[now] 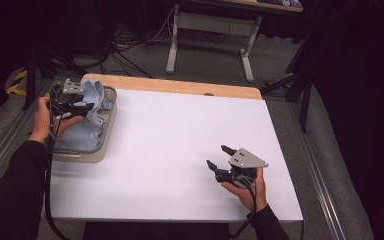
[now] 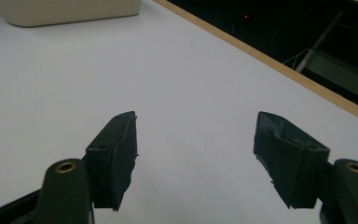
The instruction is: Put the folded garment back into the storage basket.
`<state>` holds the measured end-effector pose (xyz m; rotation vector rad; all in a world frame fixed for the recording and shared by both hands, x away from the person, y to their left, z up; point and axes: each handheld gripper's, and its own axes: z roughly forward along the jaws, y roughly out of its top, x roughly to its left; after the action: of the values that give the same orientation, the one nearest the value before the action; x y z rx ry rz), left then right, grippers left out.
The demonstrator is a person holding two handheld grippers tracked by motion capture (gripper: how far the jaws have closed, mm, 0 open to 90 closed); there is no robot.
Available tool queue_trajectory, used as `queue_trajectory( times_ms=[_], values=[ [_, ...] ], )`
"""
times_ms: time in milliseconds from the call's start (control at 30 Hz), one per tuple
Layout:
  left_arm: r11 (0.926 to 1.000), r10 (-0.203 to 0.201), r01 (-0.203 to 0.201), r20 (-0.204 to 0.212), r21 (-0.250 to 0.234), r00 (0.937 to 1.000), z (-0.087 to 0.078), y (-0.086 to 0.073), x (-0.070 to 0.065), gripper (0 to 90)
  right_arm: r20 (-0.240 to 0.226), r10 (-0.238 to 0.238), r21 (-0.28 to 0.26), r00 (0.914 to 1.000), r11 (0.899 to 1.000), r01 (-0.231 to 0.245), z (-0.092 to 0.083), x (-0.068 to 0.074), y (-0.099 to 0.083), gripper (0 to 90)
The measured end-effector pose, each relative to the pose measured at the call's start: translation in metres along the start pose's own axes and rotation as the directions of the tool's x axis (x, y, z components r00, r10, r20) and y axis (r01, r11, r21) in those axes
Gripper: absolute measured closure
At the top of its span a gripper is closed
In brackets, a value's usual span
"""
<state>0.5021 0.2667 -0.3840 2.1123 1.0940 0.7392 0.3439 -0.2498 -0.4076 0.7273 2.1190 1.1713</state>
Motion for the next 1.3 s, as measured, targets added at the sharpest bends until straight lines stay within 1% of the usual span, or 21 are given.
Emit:
queue_trajectory(
  times_ms=[33, 100, 133, 167, 200, 233, 300, 367, 400, 433, 467, 500, 600, 667, 767, 800, 933, 967, 1000, 1167, 1300],
  values=[
    [0.9999, -0.005, 0.005, 0.001, 0.012, 1.0, 0.002, -0.001, 0.002, 55.0, 0.0, -0.001, 0.0, 1.0, 1.0, 0.001, 0.0, 0.0, 0.0, 30.8],
    [0.9988, -0.014, 0.014, -0.001, 0.047, 0.9999, 0.007, -0.004, 0.003, 68.0, -0.006, 0.002, 0.006, 1.0, 1.0, -0.002, 0.002, 0.001, 0.0, 30.9],
    [0.9977, -0.018, 0.018, 0.003, 0.066, 0.9998, 0.01, -0.005, 0.005, 72.4, -0.006, -0.003, 0.008, 1.0, 1.0, 0.003, 0.002, 0.001, -0.001, 30.9],
    [0.9977, -0.018, 0.018, 0.003, 0.066, 0.9998, 0.01, -0.005, 0.005, 75.9, -0.006, -0.003, 0.008, 1.0, 1.0, 0.003, 0.002, 0.001, -0.001, 30.9],
    [0.9974, -0.018, 0.018, 0.005, 0.07, 0.9998, 0.012, -0.006, 0.006, 75.9, -0.007, -0.005, 0.01, 1.0, 1.0, 0.005, 0.003, 0.001, -0.001, 30.9],
    [0.997, -0.023, 0.022, 0.008, 0.074, 0.9997, 0.014, -0.007, 0.006, 82.6, -0.008, -0.006, 0.011, 0.9999, 1.0, 0.006, 0.003, 0.002, -0.001, 30.9],
    [0.9951, -0.016, 0.012, 0.042, 0.098, 0.999, 0.017, -0.007, 0.005, 89.4, -0.008, -0.004, 0.009, 1.0, 1.0, 0.004, 0.003, 0.002, 0.0, 30.8],
    [0.9937, -0.016, 0.011, 0.042, 0.111, 0.999, 0.021, -0.008, 0.004, 89.5, -0.009, -0.002, 0.01, 1.0, 1.0, 0.002, 0.003, 0.001, -0.001, 30.9],
    [0.9926, -0.023, 0.016, 0.056, 0.12, 0.9982, 0.022, -0.008, 0.004, 89.5, -0.011, -0.001, 0.011, 0.9999, 1.0, 0.001, 0.003, 0.001, -0.001, 30.9],
    [0.9923, -0.014, 0.008, 0.048, 0.124, 0.9988, 0.023, -0.007, 0.004, 89.6, -0.013, -0.003, 0.013, 0.9999, 1.0, 0.004, 0.004, 0.001, -0.001, 30.9],
    [0.9919, -0.02, 0.013, 0.051, 0.126, 0.9985, 0.025, -0.007, 0.002, 89.6, -0.014, -0.004, 0.014, 0.9999, 1.0, 0.004, 0.004, 0.002, -0.001, 30.9],
    [0.9913, -0.016, 0.008, 0.058, 0.131, 0.9982, 0.026, -0.007, 0.002, 89.6, -0.016, -0.004, 0.016, 0.9999, 1.0, 0.005, 0.005, 0.002, -0.001, 30.8],
    [0.9903, -0.001, -0.006, 0.049, 0.138, 0.9988, 0.03, -0.007, -0.001, 89.6, -0.017, -0.01, 0.016, 0.9998, 1.0, 0.01, 0.005, 0.003, -0.001, 30.8],
    [0.9889, -0.003, -0.006, 0.059, 0.149, 0.9983, 0.032, -0.007, -0.004, 89.6, -0.017, -0.011, 0.016, 0.9998, 1.0, 0.011, 0.005, 0.003, -0.001, 30.8],
    [0.9871, 0.005, -0.015, 0.063, 0.159, 0.998, 0.034, -0.007, -0.004, 89.6, -0.014, -0.014, 0.016, 0.9998, 1.0, 0.014, 0.004, 0.003, -0.001, 30.8],
    [0.9866, 0.016, -0.024, 0.054, 0.162, 0.9984, 0.034, -0.007, -0.004, 89.6, -0.014, -0.012, 0.014, 0.9998, 1.0, 0.013, 0.004, 0.003, -0.001, 30.7],
    [0.9855, 0.02, -0.029, 0.058, 0.167, 0.9981, 0.034, -0.006, -0.006, 89.6, -0.016, -0.01, 0.01, 0.9998, 1.0, 0.01, 0.003, 0.003, 0.0, 30.7],
    [0.9859, 0.013, -0.023, 0.058, 0.166, 0.9982, 0.034, -0.007, -0.006, 89.6, -0.015, -0.011, 0.01, 0.9998, 1.0, 0.011, 0.003, 0.003, 0.0, 30.7],
    [0.986, 0.026, -0.034, 0.054, 0.163, 0.9982, 0.034, -0.006, -0.006, 89.6, -0.014, -0.012, 0.008, 0.9998, 1.0, 0.013, 0.003, 0.004, 0.0, 30.7],
    [0.9911, 0.033, -0.037, 0.031, 0.128, 0.999, 0.029, -0.004, -0.006, 89.6, -0.016, -0.015, -0.004, 0.9998, 1.0, 0.015, 0.002, 0.004, 0.001, 30.8],
    [0.9928, 0.042, -0.044, 0.018, 0.111, 0.999, 0.024, -0.003, -0.006, 89.4, -0.014, -0.021, -0.01, 0.9997, 1.0, 0.02, 0.002, 0.005, 0.001, 30.6]
  ],
)
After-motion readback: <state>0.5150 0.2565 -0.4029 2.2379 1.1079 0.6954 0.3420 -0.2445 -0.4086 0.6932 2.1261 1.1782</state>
